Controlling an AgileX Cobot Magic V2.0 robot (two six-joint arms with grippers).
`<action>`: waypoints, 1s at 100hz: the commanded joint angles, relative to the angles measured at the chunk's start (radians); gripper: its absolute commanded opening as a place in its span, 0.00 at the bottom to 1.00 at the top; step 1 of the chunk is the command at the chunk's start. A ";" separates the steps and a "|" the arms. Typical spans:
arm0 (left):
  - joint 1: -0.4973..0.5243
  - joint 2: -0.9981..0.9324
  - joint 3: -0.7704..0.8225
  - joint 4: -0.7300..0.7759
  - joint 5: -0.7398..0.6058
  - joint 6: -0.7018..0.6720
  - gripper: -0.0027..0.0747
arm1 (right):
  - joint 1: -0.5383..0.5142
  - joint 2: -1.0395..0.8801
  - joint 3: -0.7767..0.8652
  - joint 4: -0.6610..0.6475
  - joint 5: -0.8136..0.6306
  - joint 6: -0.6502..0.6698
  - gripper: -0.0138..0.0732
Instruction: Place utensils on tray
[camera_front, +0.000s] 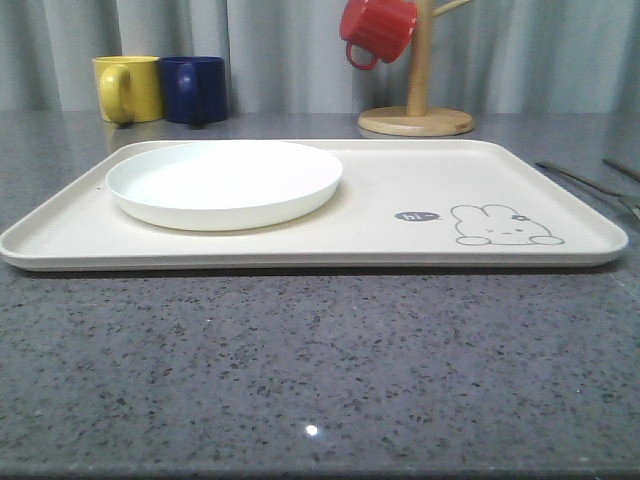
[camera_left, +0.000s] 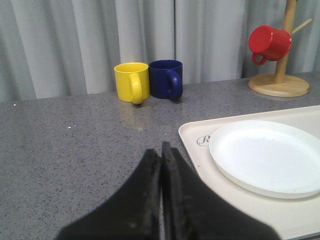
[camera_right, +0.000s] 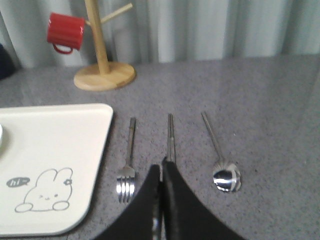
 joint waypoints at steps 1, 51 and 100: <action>0.001 0.010 -0.024 -0.006 -0.080 -0.008 0.01 | -0.005 0.146 -0.142 -0.017 0.050 -0.006 0.08; 0.001 0.010 -0.024 -0.006 -0.080 -0.008 0.01 | -0.005 0.518 -0.307 -0.016 0.104 -0.006 0.59; 0.001 0.010 -0.024 -0.006 -0.080 -0.008 0.01 | 0.034 0.802 -0.459 0.062 0.121 -0.084 0.68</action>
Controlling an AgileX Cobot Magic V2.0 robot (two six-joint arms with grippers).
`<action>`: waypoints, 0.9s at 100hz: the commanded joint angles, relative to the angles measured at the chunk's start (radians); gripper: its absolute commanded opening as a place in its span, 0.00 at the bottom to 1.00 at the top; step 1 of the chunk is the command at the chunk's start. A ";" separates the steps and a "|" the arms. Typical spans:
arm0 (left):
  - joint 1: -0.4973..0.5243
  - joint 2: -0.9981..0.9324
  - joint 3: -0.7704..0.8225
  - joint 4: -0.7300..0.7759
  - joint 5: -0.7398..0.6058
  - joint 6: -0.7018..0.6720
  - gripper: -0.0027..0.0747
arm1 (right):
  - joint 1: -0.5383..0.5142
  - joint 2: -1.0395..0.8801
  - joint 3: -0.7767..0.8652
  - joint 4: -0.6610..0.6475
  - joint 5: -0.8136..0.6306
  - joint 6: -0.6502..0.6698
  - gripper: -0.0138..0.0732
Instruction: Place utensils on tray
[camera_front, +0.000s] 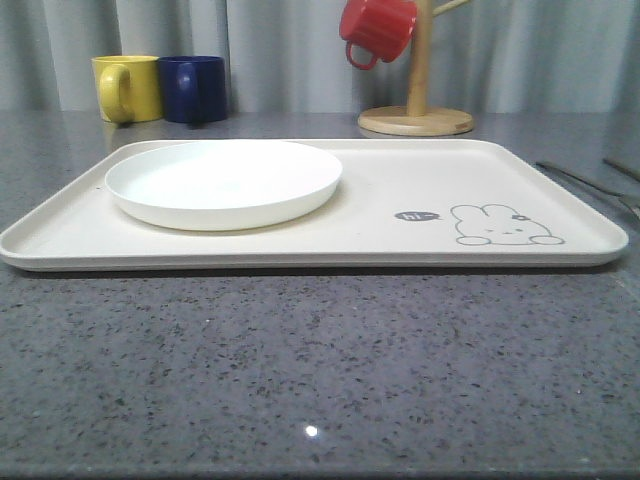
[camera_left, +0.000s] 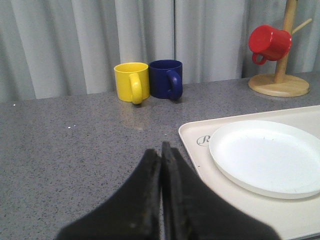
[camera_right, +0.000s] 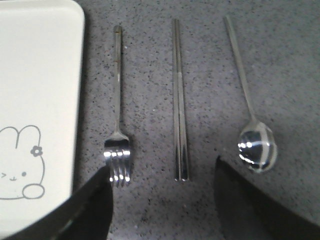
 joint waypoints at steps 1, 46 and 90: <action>0.001 0.010 -0.024 -0.007 -0.080 -0.008 0.01 | 0.018 0.068 -0.083 0.011 -0.049 -0.039 0.68; 0.001 0.010 -0.024 -0.007 -0.080 -0.008 0.01 | 0.078 0.425 -0.307 0.010 -0.002 -0.082 0.68; 0.001 0.010 -0.024 -0.007 -0.080 -0.008 0.01 | 0.078 0.548 -0.321 0.010 -0.004 -0.082 0.68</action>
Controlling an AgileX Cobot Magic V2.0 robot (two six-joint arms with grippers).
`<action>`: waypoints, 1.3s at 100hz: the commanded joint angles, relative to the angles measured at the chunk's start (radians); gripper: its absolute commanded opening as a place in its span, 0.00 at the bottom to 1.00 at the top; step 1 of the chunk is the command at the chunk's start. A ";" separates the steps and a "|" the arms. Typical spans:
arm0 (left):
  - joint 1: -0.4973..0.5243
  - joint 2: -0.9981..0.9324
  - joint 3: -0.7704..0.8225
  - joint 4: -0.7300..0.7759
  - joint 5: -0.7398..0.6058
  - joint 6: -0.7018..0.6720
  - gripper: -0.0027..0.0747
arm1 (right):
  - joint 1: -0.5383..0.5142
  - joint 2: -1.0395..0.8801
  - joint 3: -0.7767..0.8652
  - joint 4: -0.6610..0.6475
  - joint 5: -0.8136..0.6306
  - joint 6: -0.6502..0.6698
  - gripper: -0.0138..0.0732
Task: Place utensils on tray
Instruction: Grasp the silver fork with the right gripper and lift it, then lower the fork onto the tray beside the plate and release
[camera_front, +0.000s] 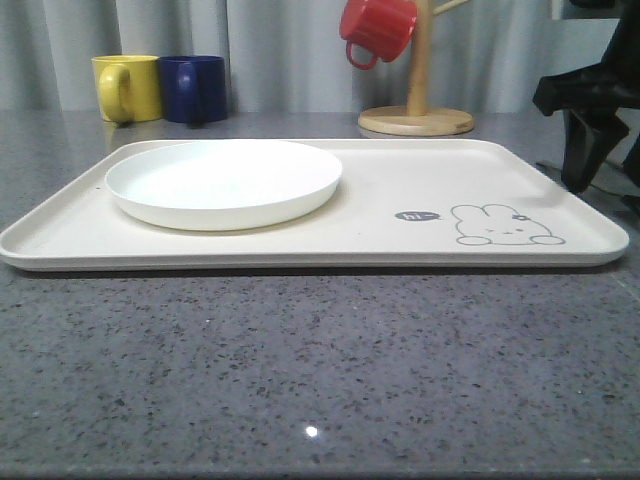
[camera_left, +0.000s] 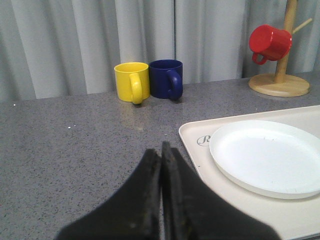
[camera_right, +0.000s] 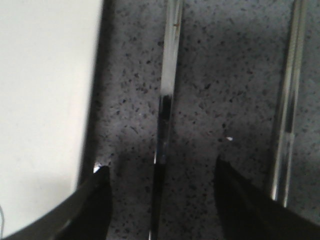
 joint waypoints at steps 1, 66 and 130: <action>0.001 0.010 -0.024 -0.009 -0.080 -0.008 0.01 | -0.002 -0.023 -0.035 -0.004 -0.033 -0.012 0.68; 0.001 0.010 -0.024 -0.009 -0.080 -0.008 0.01 | -0.001 -0.045 -0.111 0.000 0.034 0.033 0.10; 0.001 0.010 -0.024 -0.009 -0.080 -0.008 0.01 | 0.369 -0.005 -0.233 -0.166 0.011 0.494 0.10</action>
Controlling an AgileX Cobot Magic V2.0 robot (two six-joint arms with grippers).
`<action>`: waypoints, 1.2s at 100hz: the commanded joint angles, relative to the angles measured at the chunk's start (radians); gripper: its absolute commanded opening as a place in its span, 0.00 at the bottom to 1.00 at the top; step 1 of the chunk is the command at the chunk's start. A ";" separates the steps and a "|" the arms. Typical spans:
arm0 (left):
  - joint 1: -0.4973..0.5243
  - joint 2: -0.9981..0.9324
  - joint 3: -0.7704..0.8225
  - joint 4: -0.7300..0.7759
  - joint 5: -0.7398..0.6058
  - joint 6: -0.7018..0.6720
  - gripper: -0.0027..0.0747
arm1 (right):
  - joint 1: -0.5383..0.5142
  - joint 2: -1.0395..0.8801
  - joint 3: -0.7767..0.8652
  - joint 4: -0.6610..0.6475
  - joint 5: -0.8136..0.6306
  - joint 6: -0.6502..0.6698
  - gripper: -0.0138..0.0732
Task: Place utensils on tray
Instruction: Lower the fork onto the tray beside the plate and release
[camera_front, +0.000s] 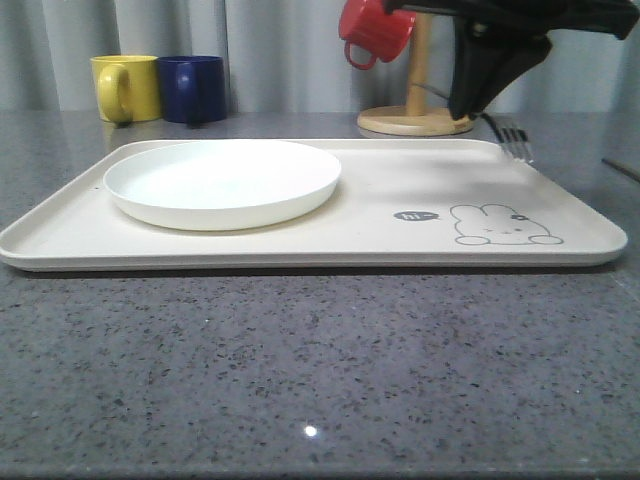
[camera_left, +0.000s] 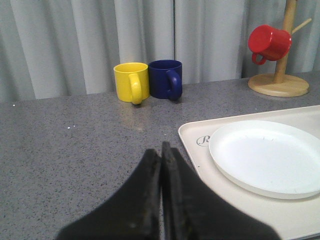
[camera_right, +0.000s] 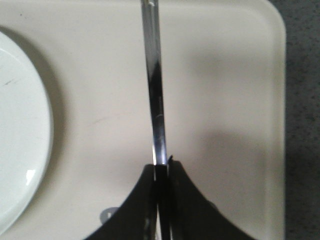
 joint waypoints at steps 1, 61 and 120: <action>0.001 0.010 -0.024 -0.009 -0.080 -0.008 0.01 | 0.042 -0.015 -0.035 -0.066 -0.074 0.078 0.10; 0.001 0.010 -0.024 -0.010 -0.080 -0.008 0.01 | 0.101 0.099 -0.037 -0.084 -0.119 0.172 0.18; 0.001 0.010 -0.024 -0.010 -0.080 -0.008 0.01 | 0.095 0.057 -0.038 -0.099 -0.072 0.157 0.61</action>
